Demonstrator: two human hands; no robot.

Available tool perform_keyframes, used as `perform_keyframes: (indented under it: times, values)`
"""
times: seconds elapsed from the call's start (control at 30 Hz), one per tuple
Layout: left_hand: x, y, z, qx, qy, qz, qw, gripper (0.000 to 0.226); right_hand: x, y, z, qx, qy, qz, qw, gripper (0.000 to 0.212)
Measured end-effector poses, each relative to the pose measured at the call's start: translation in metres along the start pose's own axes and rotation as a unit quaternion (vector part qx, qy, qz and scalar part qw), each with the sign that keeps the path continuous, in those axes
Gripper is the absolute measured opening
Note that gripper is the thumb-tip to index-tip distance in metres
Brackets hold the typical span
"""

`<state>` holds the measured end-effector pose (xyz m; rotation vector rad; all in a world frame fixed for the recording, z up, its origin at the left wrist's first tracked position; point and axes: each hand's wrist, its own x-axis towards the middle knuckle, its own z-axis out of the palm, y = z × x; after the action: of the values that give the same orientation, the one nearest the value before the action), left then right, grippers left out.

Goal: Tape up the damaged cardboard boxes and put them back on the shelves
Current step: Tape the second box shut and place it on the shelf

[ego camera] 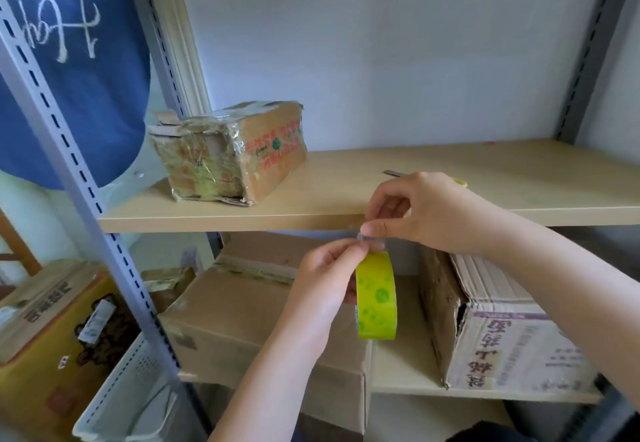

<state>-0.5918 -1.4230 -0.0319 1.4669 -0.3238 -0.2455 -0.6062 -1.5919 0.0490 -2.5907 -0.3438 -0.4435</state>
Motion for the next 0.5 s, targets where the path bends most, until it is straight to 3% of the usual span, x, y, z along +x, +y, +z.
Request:
perform_keyframes:
  times: [0.1,0.3,0.43,0.5]
  values:
    - [0.004,0.004,-0.003,-0.017,0.001,0.005,1.0,0.02,0.005,-0.002,0.003,0.027,-0.034,0.005,0.999,0.014]
    - [0.01,0.005,-0.005,-0.004,0.024,-0.015,1.0,0.014,0.015,-0.001,0.004,0.04,0.013,0.019,0.999,0.009]
    - [0.018,0.003,-0.003,0.029,0.059,-0.103,0.993,0.036,0.017,-0.002,0.006,0.013,0.052,0.023,0.998,0.009]
    - [0.02,0.001,0.001,0.062,0.103,-0.073,0.99,0.038,0.018,-0.002,0.009,0.0,0.055,0.025,0.998,0.008]
